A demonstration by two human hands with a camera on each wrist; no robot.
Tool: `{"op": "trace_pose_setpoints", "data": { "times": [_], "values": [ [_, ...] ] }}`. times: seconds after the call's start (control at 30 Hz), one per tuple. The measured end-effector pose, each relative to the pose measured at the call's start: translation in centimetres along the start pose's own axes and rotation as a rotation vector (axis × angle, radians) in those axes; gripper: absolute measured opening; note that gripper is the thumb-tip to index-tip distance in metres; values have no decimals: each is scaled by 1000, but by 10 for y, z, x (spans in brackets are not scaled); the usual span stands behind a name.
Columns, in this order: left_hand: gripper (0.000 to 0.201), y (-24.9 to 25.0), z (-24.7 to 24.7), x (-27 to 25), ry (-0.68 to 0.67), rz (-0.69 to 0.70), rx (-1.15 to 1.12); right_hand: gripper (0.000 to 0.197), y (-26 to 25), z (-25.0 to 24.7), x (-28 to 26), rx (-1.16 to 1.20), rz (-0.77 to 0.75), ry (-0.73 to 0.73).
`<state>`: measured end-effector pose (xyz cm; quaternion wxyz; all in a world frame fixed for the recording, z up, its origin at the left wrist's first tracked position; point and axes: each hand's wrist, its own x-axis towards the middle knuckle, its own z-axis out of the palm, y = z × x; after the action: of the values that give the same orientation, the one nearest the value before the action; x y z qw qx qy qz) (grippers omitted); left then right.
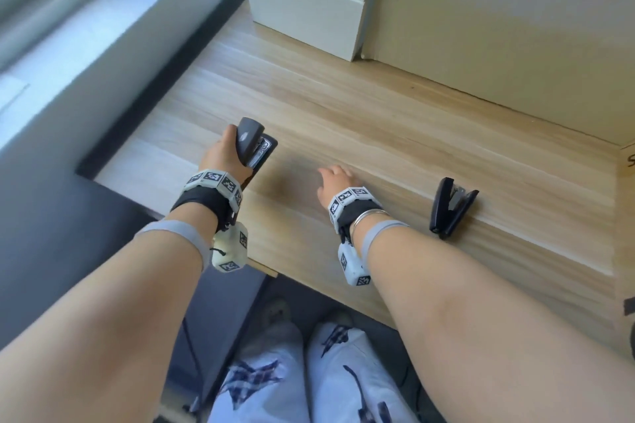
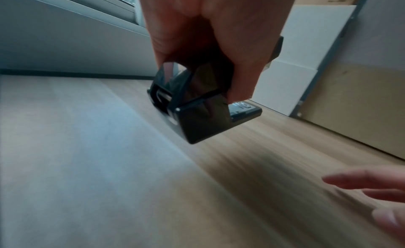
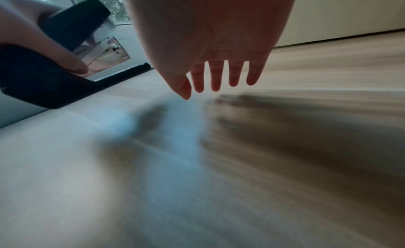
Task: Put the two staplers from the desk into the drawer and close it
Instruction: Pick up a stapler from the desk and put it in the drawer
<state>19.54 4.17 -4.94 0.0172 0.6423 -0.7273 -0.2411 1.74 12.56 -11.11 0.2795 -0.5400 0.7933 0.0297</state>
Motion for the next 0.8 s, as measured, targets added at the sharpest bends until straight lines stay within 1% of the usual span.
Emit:
{"op": "trace_pose_setpoints", "data": {
  "times": [0.1,0.23,0.47,0.53,0.63,0.73,0.8],
  "values": [
    [51,-38,-11,-17,41,-56,-2,52,-15,9,-3,-33,-44,-14],
    [41,-94,-24,-43,101,-147,-55,50,-44,19,-5,-72,-79,-24],
    [41,-190,-33,-80,173,-259,-143,50,-99,50,-8,-70,-107,25],
    [40,-216,-31,-88,171,-291,-157,51,-115,58,-6,-66,-103,54],
    [40,-249,-18,-96,150,-329,-158,58,-136,68,-4,-60,-62,72],
    [40,-272,7,-100,102,-368,-161,60,-152,80,-2,-81,-4,84],
    [40,-285,27,-97,46,-391,-169,60,-157,89,1,-101,20,113]
  ]
}}
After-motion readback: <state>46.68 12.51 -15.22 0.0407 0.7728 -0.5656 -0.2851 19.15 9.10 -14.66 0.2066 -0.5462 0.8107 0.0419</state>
